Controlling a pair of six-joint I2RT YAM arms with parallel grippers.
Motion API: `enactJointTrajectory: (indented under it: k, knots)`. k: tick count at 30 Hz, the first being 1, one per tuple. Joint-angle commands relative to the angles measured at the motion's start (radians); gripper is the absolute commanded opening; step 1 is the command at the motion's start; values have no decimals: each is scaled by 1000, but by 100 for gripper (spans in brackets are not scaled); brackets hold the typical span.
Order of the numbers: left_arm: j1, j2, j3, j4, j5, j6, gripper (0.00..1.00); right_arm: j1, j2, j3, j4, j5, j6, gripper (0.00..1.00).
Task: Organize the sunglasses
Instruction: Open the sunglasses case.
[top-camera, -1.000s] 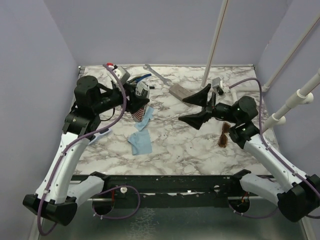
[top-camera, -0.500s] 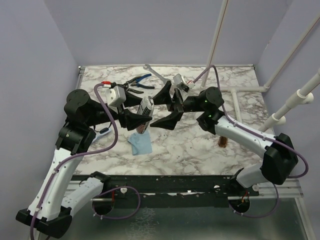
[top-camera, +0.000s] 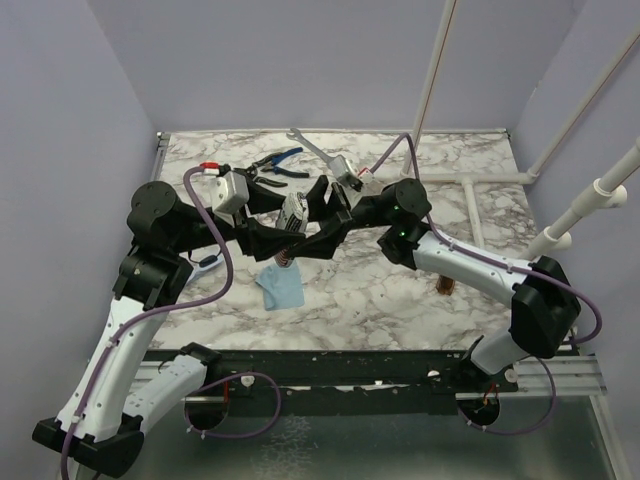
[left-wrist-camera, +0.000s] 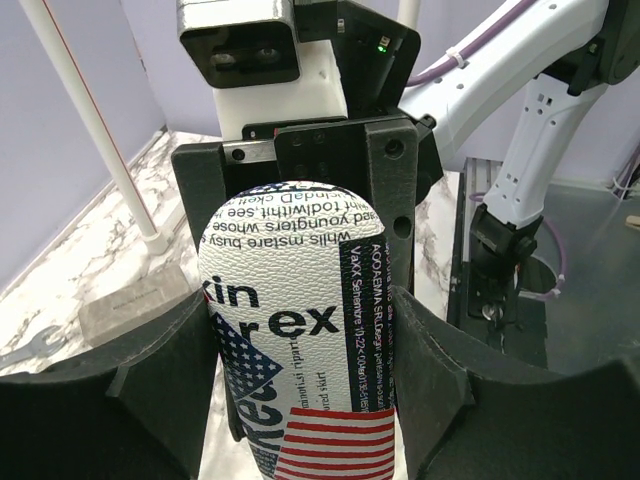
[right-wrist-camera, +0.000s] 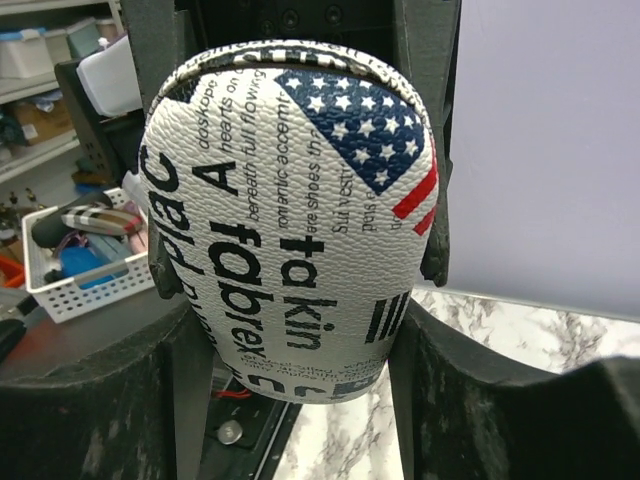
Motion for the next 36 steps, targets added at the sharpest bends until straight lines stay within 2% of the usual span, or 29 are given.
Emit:
enactJointTrajectory:
  k: [1,2,4,5,6,7,8,9,10,12,17,21,25,29,30,31,35,36]
  knots:
    - [-6,-12,-5,59,40,-43,0,0,-25,-28,34,-1,-32,30]
    - [-6,-14,-9,60,39,-42,0,0,-30,-32,35,0,-38,22]
    - [-6,-18,-18,60,9,-49,0,0,-42,-41,27,6,-51,13]
    - [-6,-20,-21,60,-15,-57,17,1,-49,-43,12,6,-61,11]
    - [-6,-24,-22,60,-35,-57,45,0,-60,-47,-5,9,-75,9]
    - [-5,-29,-21,62,-52,-56,67,1,-72,-51,-30,14,-92,6]
    - [-5,-34,-16,60,-69,-56,83,0,-86,-56,-61,20,-115,2]
    - [-6,-41,-11,58,-81,-51,93,1,-105,-60,-96,34,-141,1]
    - [-5,-46,-5,47,-81,-33,97,1,-120,-64,-137,45,-167,1]
    - [-5,-51,5,0,-70,31,98,0,-150,-66,-204,61,-209,1]
    - [-5,-13,21,-184,-154,151,90,1,-172,-40,-332,113,-261,0]
    - [-6,15,46,-219,-132,135,87,1,-164,-18,-377,132,-283,1]
    - [-6,42,64,-269,-109,140,73,1,-150,-8,-362,89,-277,0]
    - [-12,45,49,-286,-55,132,64,1,-140,16,-392,49,-288,1]
    - [-13,44,48,-287,-47,132,59,1,-138,20,-397,34,-290,1]
    - [-14,44,48,-287,-39,135,49,1,-136,22,-397,20,-294,0]
    - [-14,46,62,-287,7,145,1,1,-140,22,-407,-39,-314,1]
    - [-14,45,65,-288,14,148,0,0,-141,23,-415,-51,-324,1]
